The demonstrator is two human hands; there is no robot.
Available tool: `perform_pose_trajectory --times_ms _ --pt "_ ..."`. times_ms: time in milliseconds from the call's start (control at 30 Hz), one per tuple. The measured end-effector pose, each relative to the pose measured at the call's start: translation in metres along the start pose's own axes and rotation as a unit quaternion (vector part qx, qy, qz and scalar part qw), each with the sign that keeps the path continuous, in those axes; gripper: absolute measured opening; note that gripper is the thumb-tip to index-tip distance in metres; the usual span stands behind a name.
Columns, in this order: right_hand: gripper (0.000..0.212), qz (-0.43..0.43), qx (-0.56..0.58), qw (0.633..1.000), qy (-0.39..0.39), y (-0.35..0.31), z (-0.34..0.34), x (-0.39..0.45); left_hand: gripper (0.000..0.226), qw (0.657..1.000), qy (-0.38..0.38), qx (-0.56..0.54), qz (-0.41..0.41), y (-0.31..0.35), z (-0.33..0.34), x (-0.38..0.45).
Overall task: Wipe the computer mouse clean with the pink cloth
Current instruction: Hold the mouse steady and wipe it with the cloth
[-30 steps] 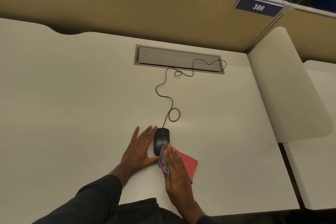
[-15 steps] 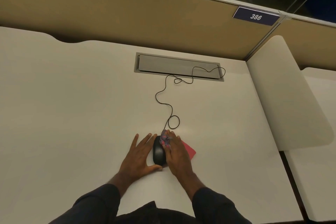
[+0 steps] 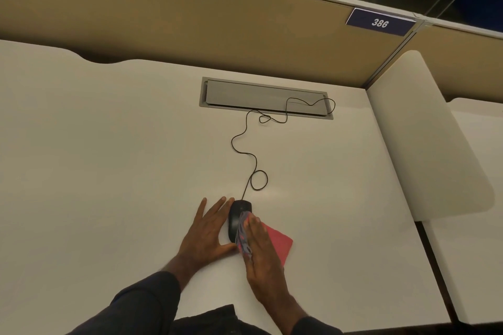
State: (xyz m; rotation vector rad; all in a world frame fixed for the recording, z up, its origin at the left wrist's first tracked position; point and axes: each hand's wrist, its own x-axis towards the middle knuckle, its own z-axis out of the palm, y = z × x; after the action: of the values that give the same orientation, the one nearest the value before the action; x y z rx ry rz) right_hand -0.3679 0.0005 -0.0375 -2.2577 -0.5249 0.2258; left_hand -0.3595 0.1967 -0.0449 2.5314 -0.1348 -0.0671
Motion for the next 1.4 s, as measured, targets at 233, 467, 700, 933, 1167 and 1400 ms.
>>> perform_pose_trajectory --times_ms 233,467,700,933,1167,1400 --pt "0.056 -0.041 -0.064 0.997 -0.029 -0.006 0.005 -0.020 0.109 1.000 -0.012 -0.012 -0.014 -0.003 0.002 -0.001" --pt "0.061 0.062 0.019 0.997 0.032 -0.012 0.000 0.002 0.111 1.000 -0.012 0.015 -0.007 -0.003 0.002 0.001" --pt "0.045 0.111 0.074 0.991 -0.024 -0.019 -0.019 0.067 0.114 0.999 -0.019 0.027 0.000 -0.006 0.003 0.000" --pt "0.061 -0.046 -0.263 0.951 -0.153 -0.020 -0.015 0.088 0.110 1.000 -0.011 0.012 0.010 -0.006 0.005 0.003" --pt "0.074 -0.070 -0.349 0.921 -0.159 -0.029 -0.006 0.079 0.106 1.000 0.011 -0.004 0.023 -0.005 0.003 0.001" --pt "0.077 -0.062 -0.349 0.920 -0.165 -0.032 -0.007 0.074 0.101 0.999 0.024 -0.017 0.034 0.003 -0.006 0.000"
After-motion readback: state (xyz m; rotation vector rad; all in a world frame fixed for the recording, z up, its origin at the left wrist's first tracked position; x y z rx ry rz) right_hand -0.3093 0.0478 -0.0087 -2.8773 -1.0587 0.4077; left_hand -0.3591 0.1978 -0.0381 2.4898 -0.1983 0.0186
